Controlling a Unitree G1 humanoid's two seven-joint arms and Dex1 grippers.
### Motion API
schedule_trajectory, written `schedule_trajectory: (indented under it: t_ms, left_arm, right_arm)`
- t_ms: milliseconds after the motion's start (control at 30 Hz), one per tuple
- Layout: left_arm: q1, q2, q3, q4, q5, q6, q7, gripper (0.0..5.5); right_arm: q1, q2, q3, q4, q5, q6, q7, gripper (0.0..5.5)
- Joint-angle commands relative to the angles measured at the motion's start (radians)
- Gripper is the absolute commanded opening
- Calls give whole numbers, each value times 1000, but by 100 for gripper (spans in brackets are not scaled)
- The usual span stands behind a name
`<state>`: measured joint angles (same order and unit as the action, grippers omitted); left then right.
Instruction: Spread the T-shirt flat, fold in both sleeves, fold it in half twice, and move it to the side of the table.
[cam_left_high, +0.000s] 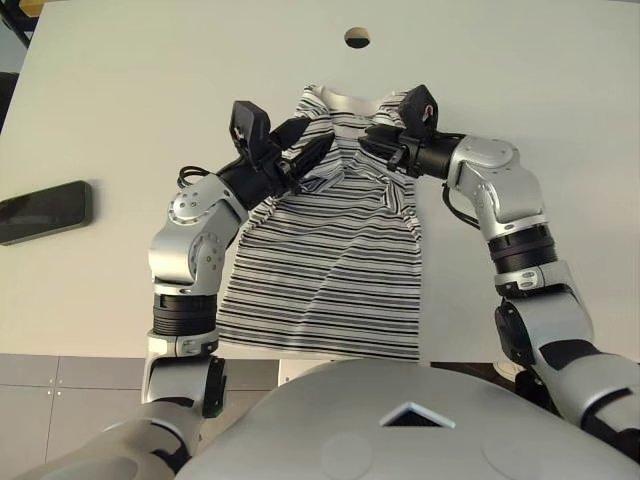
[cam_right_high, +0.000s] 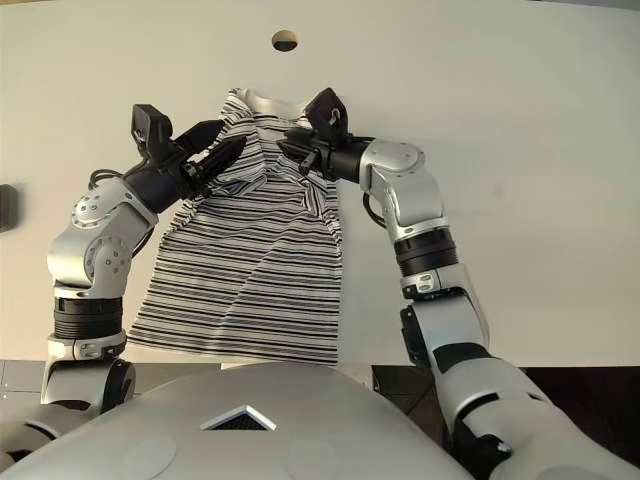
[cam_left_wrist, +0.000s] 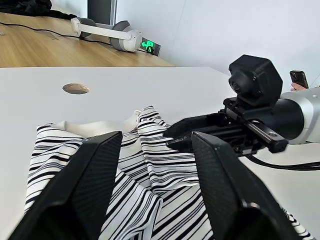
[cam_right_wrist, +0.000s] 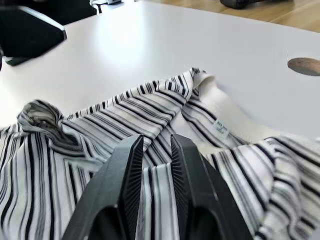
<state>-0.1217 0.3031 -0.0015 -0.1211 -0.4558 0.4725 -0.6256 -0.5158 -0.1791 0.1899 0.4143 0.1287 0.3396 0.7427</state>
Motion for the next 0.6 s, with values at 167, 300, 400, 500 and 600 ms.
schedule_trajectory:
  t_ms: [167,300,400,500,600]
  left_arm:
    - [-34,12,-1,10,3,11,-6,260]
    - [-33,11,5,14,4,6,-2,260]
    - [-21,11,4,4,5,-4,-4,260]
    - [-3,19,-17,-6,49,-88,-22,260]
    - [7,16,-21,-22,68,-169,-43,260]
  right_arm:
    - [-92,-68,202,403,-321,-273,-92,101]
    - [-280,-48,220,673,-400,-365,-223,101]
    - [-378,-11,205,791,-414,-479,-268,101]
    - [-414,19,149,846,-378,-569,-265,101]
    - [-410,17,106,854,-358,-658,-238,101]
